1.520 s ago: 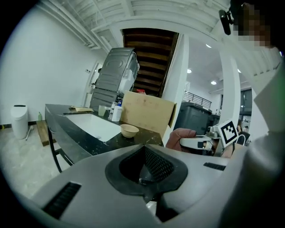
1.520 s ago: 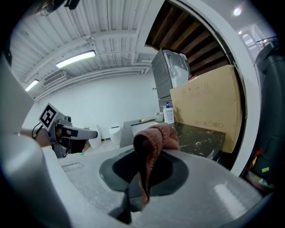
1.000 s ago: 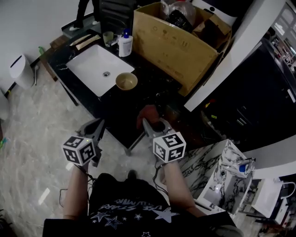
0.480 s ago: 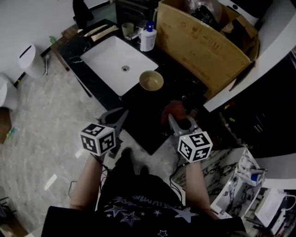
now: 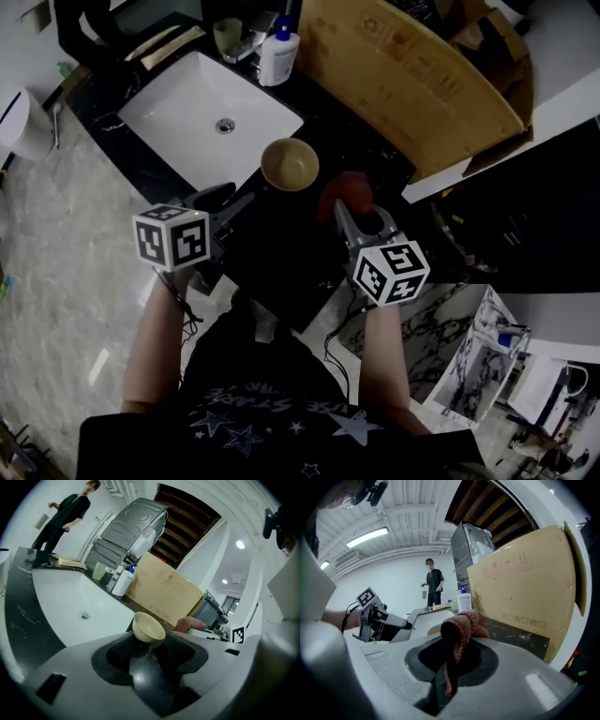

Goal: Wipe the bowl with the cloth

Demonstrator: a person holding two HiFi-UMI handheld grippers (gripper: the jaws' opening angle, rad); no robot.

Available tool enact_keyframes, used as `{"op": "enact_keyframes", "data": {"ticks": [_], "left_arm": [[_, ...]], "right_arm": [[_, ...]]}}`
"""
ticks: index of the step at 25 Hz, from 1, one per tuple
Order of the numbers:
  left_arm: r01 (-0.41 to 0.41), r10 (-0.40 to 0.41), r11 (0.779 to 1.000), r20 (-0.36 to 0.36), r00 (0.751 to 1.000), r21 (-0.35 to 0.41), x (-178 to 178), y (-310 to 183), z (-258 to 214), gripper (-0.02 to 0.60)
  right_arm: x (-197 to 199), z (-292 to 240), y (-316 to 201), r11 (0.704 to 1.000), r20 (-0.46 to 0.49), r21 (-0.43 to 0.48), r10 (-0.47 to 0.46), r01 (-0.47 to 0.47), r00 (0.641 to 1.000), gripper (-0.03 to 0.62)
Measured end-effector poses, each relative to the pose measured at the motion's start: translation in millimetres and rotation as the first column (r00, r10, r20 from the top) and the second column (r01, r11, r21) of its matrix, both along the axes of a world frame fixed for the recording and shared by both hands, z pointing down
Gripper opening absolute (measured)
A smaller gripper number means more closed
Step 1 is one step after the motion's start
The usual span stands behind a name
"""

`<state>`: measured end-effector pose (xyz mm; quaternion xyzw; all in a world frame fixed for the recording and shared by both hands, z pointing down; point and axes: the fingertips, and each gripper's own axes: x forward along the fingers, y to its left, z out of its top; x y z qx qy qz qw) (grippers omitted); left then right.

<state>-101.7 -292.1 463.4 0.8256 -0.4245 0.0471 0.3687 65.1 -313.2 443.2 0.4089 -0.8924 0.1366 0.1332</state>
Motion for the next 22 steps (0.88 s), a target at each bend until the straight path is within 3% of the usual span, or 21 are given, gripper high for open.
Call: {"op": "enact_keyframes", "data": {"ticks": [4,13,22], "left_arm": [[-0.027,0.027,0.999,0.012,1.0,-0.018,5.2,-29.6,6.0,0.198],[-0.074,0.061,0.984,-0.082,0.995,-0.162,10.0,-63.6,30.9,0.198],[-0.135,0.127,0.973,-0.056,0.99,-0.188,21.2,-83.0,40.6,0.196]], "right_arm": [[6.3,0.2,-17.1,0.998,0.008,0.004,0.069,-0.069,0.998,0.051],[17.6,2.5,-38.2,0.988,-0.012,-0.012,0.154,-0.154,0.988,0.051],[19.6,-0.6,-47.9,0.981,-0.014,-0.002,0.194,-0.194,0.981,0.051]]}}
